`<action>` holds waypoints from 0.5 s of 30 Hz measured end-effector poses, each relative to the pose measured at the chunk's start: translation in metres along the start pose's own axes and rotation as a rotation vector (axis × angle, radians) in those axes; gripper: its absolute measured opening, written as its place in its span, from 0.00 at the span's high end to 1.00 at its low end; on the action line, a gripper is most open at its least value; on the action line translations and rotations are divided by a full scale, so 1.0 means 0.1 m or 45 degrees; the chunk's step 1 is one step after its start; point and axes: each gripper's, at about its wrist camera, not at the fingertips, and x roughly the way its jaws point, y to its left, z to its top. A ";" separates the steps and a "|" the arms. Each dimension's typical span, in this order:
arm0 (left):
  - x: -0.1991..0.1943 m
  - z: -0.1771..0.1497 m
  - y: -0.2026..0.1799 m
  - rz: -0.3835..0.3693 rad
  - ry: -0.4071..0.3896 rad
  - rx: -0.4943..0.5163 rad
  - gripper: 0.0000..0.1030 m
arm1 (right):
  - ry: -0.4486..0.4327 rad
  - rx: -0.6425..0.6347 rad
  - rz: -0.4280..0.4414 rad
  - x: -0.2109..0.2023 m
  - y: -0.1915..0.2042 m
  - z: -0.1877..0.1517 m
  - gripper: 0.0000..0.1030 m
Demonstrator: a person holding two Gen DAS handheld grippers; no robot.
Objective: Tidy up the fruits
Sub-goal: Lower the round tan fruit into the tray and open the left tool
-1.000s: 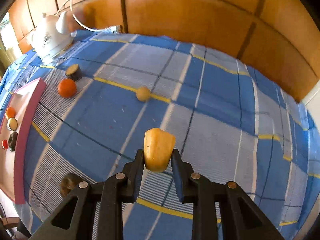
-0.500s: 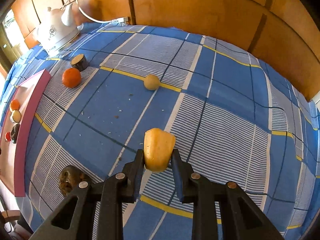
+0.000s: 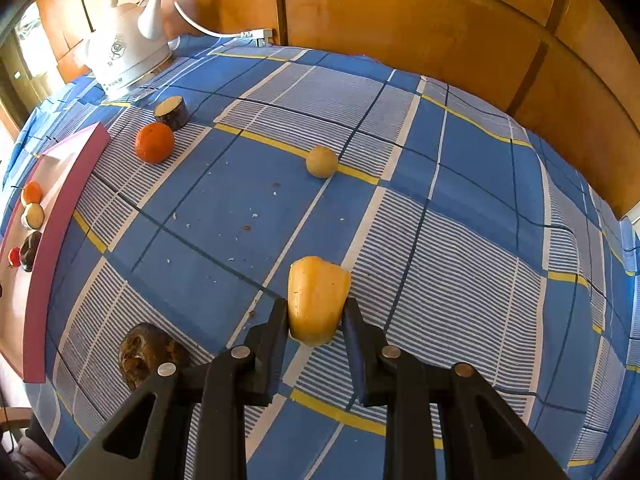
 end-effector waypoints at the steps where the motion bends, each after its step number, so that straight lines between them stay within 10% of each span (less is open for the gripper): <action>1: 0.00 0.01 0.00 -0.001 -0.001 0.001 0.72 | -0.002 -0.002 0.000 0.00 0.00 0.00 0.74; 15: 0.16 0.67 0.34 -0.145 -0.014 -0.202 0.72 | -0.040 0.006 0.024 -0.10 -0.01 0.03 0.74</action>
